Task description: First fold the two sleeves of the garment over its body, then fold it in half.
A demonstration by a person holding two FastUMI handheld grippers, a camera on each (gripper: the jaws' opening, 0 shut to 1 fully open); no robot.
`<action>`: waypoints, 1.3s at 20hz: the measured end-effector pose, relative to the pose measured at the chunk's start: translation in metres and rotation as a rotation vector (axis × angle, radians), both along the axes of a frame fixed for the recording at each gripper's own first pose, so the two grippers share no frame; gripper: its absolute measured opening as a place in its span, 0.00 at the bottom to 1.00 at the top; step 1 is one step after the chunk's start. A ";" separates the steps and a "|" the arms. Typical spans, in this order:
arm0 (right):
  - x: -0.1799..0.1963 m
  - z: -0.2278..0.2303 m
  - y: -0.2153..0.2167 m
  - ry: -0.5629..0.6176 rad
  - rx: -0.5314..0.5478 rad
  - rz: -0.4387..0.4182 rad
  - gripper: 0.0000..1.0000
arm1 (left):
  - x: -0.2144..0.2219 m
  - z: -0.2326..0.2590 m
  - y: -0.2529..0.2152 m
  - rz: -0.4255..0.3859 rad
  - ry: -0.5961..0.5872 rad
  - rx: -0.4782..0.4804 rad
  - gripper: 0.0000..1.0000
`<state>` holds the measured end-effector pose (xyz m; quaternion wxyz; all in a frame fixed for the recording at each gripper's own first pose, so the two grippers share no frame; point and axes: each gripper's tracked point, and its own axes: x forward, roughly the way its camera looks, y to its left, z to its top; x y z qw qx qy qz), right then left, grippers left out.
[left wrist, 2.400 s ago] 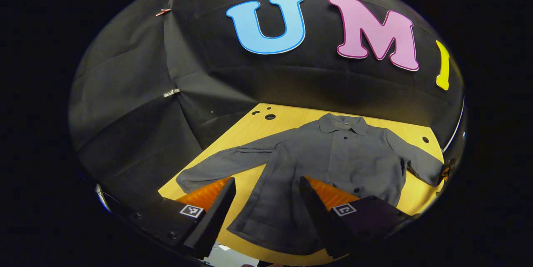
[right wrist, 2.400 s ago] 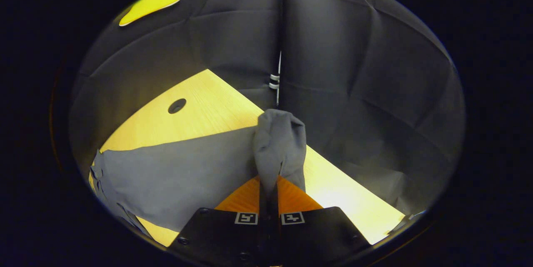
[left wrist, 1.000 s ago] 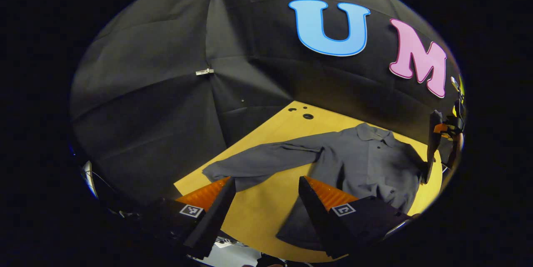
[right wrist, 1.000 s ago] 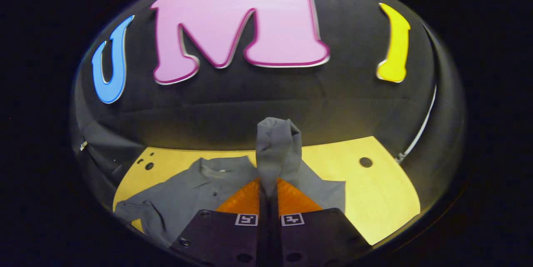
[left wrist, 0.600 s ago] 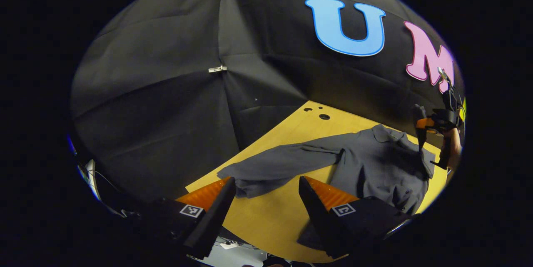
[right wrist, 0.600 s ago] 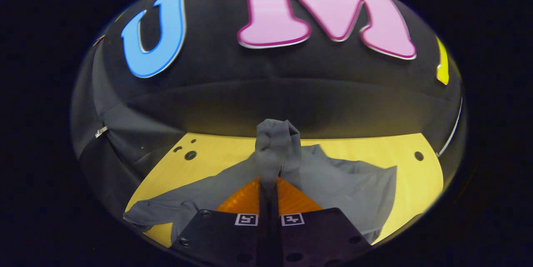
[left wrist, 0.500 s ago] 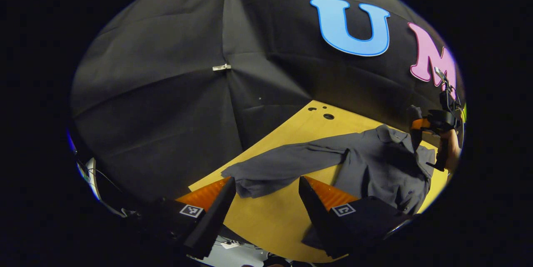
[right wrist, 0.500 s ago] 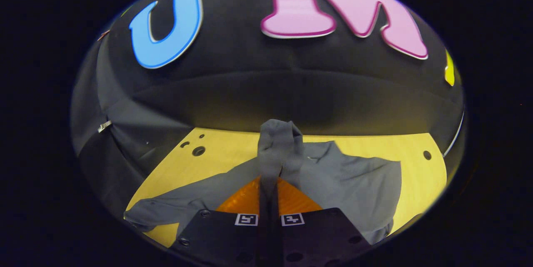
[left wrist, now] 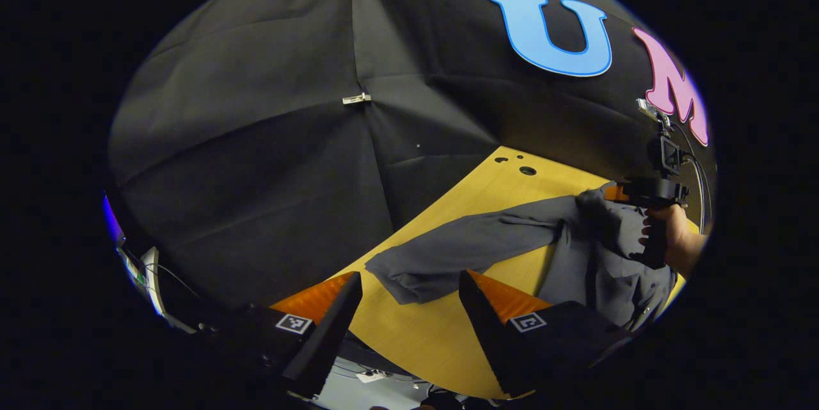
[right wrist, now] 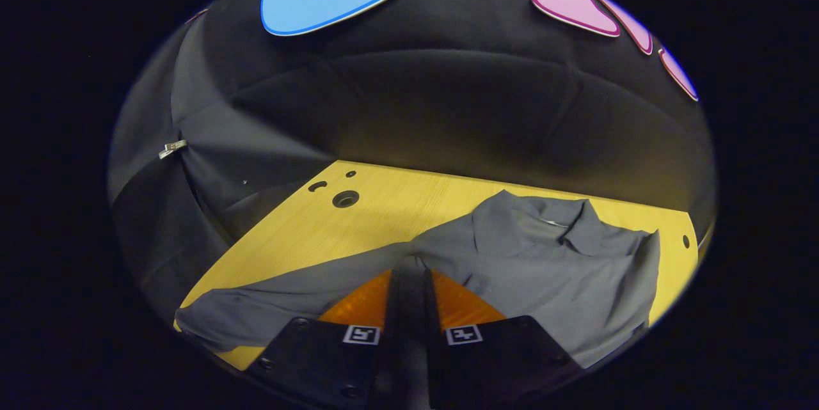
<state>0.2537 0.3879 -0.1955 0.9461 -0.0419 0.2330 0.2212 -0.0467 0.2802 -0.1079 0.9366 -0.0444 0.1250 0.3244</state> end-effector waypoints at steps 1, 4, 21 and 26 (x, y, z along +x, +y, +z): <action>0.000 -0.001 0.001 0.000 -0.002 0.000 0.36 | 0.000 0.001 0.000 -0.003 -0.006 0.004 0.96; -0.014 0.013 -0.006 -0.009 0.016 0.003 0.72 | 0.002 -0.001 0.004 -0.011 -0.024 -0.006 0.96; -0.122 0.114 -0.243 -0.117 -0.028 -0.231 0.99 | 0.079 -0.080 0.108 0.077 0.013 -0.230 0.95; -0.167 0.100 -0.281 -0.085 -0.029 -0.263 0.99 | 0.102 -0.102 0.120 0.058 0.111 -0.205 0.95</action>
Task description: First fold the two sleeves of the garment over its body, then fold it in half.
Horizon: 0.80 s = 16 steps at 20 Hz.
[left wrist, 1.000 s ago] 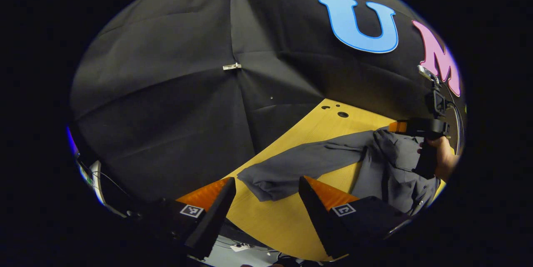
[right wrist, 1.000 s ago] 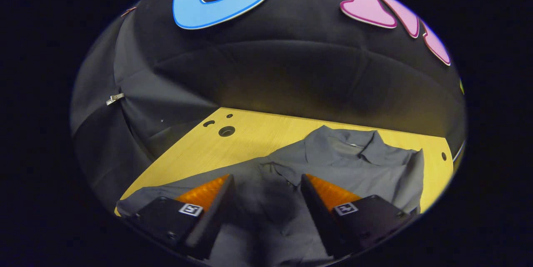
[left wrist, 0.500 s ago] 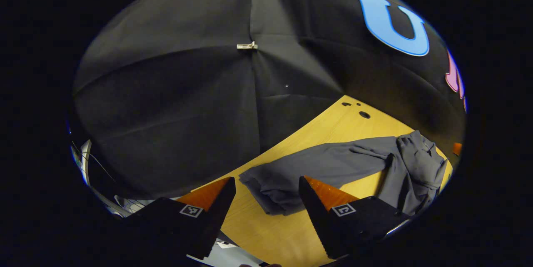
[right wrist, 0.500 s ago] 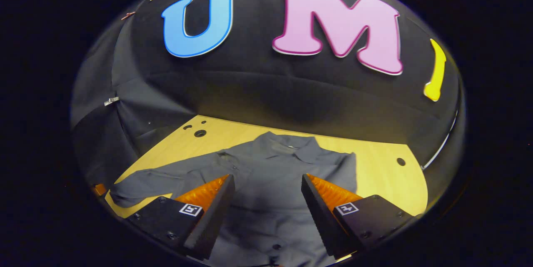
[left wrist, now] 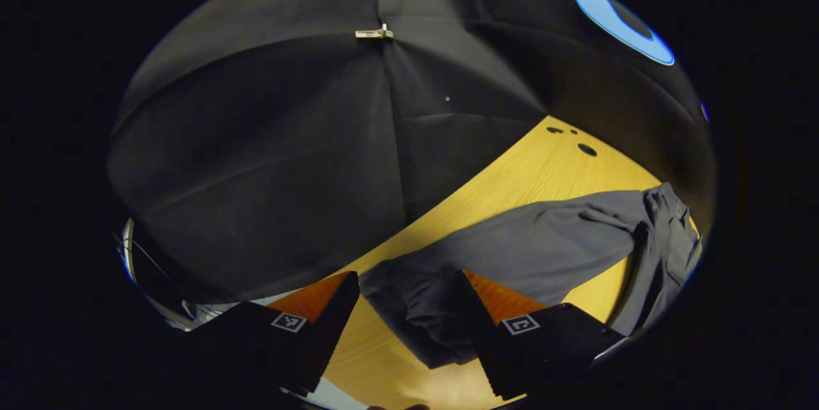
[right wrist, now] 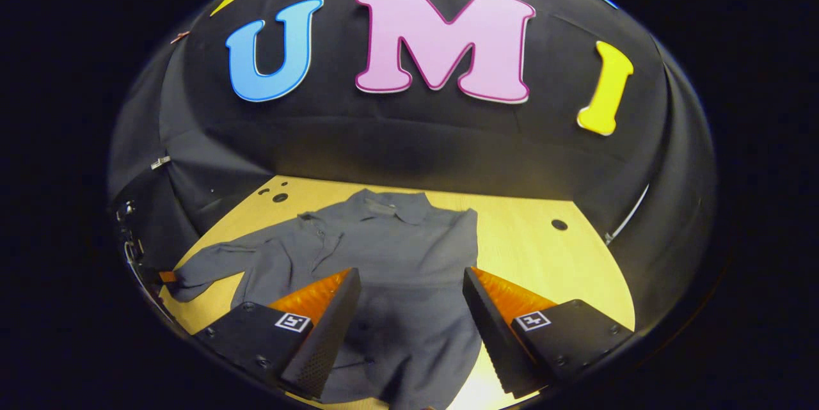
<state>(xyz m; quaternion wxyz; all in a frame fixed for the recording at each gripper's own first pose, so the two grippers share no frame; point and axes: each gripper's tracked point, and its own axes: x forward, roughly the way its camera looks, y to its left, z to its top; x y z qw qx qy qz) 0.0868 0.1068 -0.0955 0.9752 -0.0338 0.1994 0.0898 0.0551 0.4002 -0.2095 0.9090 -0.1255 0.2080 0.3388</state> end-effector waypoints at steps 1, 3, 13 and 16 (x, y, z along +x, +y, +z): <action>-0.007 -0.004 -0.002 0.016 0.015 -0.004 0.99 | 0.004 -0.005 0.000 0.002 0.011 -0.005 0.95; -0.017 -0.010 -0.015 0.032 0.000 -0.020 0.99 | 0.007 -0.011 0.001 0.009 0.022 -0.011 0.95; -0.052 -0.014 -0.049 0.056 0.006 -0.070 0.99 | 0.030 -0.012 -0.020 -0.175 0.026 0.009 0.37; -0.057 -0.016 -0.063 0.049 -0.011 -0.071 0.99 | 0.028 -0.009 -0.027 -0.169 0.031 0.035 0.14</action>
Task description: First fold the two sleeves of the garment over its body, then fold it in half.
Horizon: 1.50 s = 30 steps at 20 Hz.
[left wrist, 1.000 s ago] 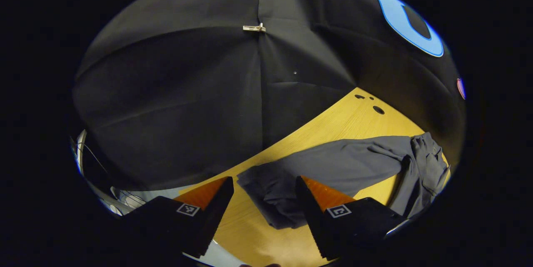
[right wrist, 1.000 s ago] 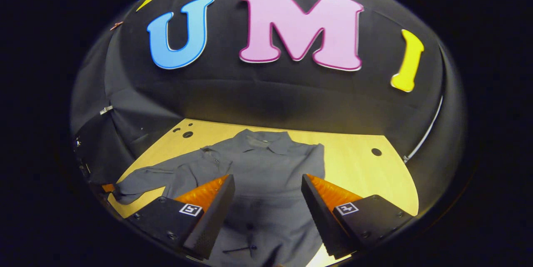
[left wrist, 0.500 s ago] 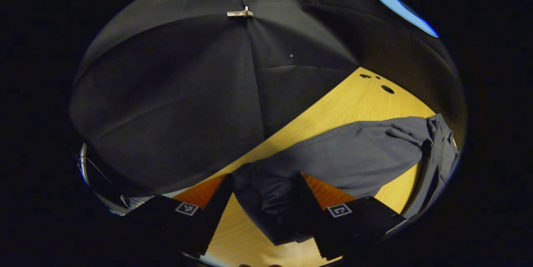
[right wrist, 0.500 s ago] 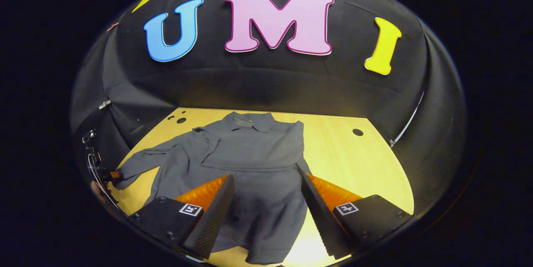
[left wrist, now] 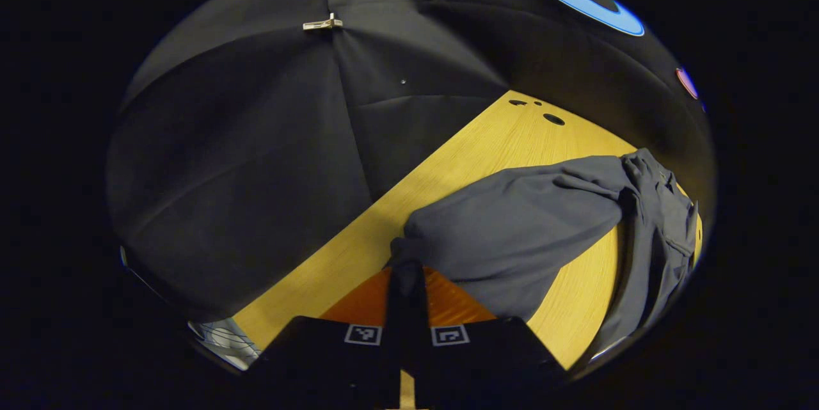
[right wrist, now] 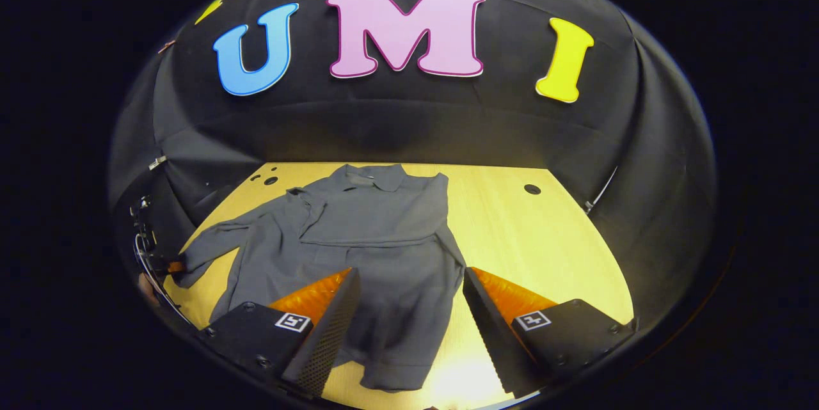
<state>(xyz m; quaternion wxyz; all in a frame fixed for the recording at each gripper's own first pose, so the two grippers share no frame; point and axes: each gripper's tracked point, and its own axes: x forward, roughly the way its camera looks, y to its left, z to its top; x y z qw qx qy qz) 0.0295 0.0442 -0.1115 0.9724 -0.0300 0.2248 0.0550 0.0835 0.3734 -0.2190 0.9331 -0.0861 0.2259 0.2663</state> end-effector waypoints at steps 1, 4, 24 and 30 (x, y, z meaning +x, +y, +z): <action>-0.001 0.000 -0.003 -0.002 -0.007 0.004 0.99 | 0.000 -0.001 -0.005 -0.003 -0.002 -0.008 0.07; 0.002 -0.002 -0.014 -0.005 -0.032 0.028 0.99 | 0.001 0.011 -0.025 -0.041 -0.044 -0.070 0.06; 0.009 0.010 -0.129 -0.056 0.086 -0.125 0.99 | 0.148 0.254 -0.253 -0.377 -0.343 0.022 0.05; 0.001 0.004 -0.163 -0.055 0.108 -0.191 0.99 | 0.192 0.246 -0.414 -0.618 -0.300 0.072 0.05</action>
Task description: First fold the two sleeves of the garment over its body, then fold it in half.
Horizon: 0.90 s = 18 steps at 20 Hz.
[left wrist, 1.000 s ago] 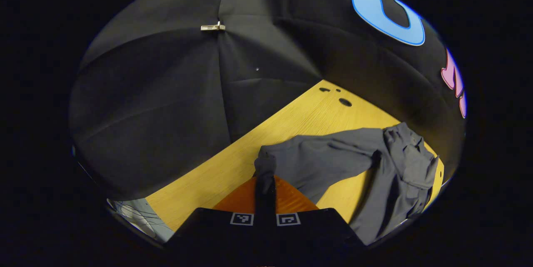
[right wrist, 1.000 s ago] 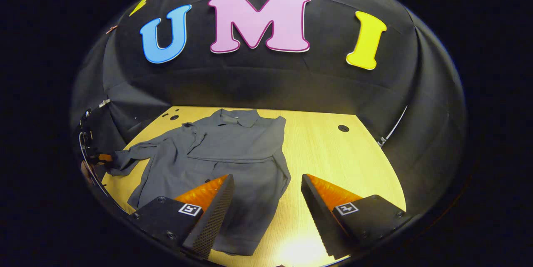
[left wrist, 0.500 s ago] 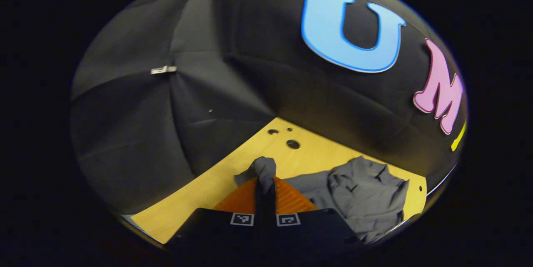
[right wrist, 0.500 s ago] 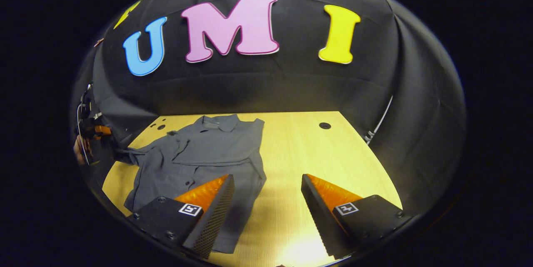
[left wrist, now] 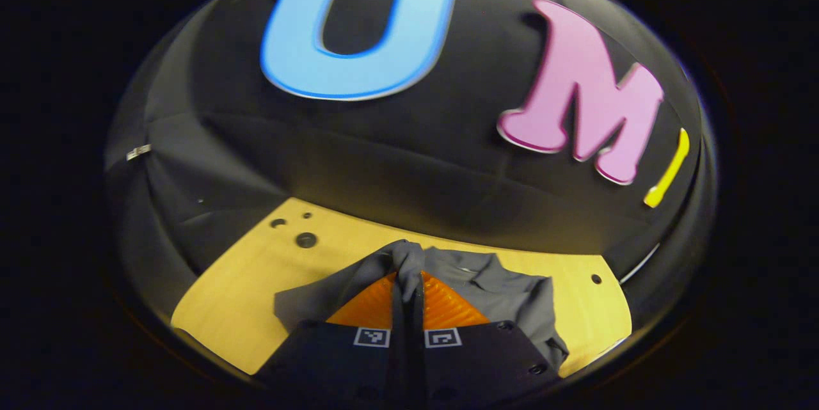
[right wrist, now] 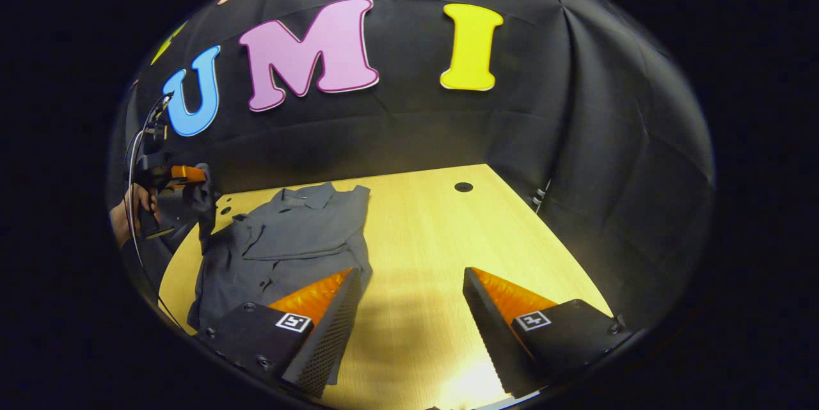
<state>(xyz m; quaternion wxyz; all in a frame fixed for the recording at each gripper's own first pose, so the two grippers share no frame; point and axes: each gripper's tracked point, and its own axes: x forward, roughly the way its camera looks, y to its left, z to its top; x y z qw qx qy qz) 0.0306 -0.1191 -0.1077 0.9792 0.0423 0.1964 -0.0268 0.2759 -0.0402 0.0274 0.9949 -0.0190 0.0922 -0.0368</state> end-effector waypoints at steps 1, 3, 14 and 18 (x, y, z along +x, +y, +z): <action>0.000 -0.003 -0.003 0.005 0.012 -0.008 0.99 | 0.003 -0.007 -0.029 -0.045 0.008 0.004 0.05; 0.002 -0.008 -0.008 0.018 0.027 -0.013 0.99 | 0.009 -0.021 -0.079 -0.117 0.029 0.015 0.06; 0.006 -0.007 -0.021 0.038 0.030 -0.007 0.99 | 0.035 -0.095 -0.235 -0.317 0.115 0.130 0.09; 0.005 -0.011 -0.014 0.049 0.030 0.009 0.99 | 0.029 -0.099 -0.246 -0.367 0.113 0.160 0.29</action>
